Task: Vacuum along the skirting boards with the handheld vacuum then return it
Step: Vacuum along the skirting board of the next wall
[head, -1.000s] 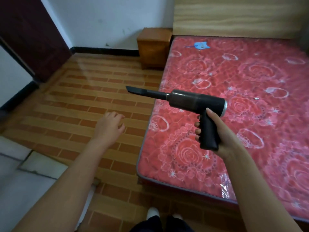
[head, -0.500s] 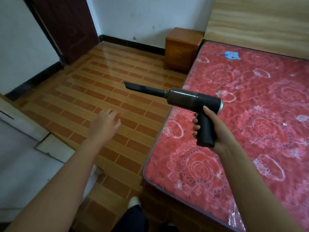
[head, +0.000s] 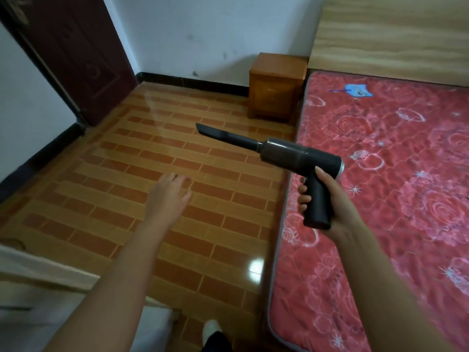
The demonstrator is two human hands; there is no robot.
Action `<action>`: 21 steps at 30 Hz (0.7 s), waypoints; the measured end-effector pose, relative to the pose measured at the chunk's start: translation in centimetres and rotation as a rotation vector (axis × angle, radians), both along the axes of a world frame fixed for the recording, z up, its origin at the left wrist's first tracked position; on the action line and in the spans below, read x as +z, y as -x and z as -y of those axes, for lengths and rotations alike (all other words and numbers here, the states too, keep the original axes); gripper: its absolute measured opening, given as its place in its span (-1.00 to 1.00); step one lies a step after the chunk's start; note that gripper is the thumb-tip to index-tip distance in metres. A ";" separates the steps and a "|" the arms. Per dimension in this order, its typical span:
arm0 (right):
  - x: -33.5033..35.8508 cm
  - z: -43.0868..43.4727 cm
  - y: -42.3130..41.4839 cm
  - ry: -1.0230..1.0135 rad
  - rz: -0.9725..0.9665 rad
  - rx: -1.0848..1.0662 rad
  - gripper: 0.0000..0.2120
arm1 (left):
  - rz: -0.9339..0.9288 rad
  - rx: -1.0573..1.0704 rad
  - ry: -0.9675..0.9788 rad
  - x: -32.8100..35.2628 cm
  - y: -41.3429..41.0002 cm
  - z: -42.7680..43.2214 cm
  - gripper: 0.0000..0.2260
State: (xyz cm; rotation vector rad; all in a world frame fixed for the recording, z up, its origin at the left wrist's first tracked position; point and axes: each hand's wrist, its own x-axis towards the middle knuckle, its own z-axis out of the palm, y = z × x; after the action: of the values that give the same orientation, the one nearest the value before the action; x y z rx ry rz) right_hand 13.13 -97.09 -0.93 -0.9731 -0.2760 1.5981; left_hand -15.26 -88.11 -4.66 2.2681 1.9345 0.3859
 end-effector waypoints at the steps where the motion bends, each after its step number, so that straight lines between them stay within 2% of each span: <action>1: -0.1 -1.3 0.9 0.000 -0.004 -0.010 -0.75 | -0.010 -0.005 -0.010 0.1 0.9 -1.3 -0.71; 10: -0.7 -9.8 4.3 -0.023 -0.011 0.021 -0.74 | 0.072 0.068 0.002 -0.4 3.8 -9.2 -0.72; 15: -1.9 -14.0 3.6 -0.010 -0.018 0.020 -0.74 | 0.071 0.061 0.030 -1.7 3.5 -13.0 -0.72; 21: -2.5 -22.6 0.6 0.005 0.009 0.032 -0.74 | 0.050 0.001 0.033 -1.3 1.0 -21.9 -0.70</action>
State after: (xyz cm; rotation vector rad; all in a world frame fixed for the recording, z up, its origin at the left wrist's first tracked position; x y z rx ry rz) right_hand 12.50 -74.44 -3.47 -0.9844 -0.2957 1.6247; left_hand -16.23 -66.19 -5.94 2.2161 1.9034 0.4034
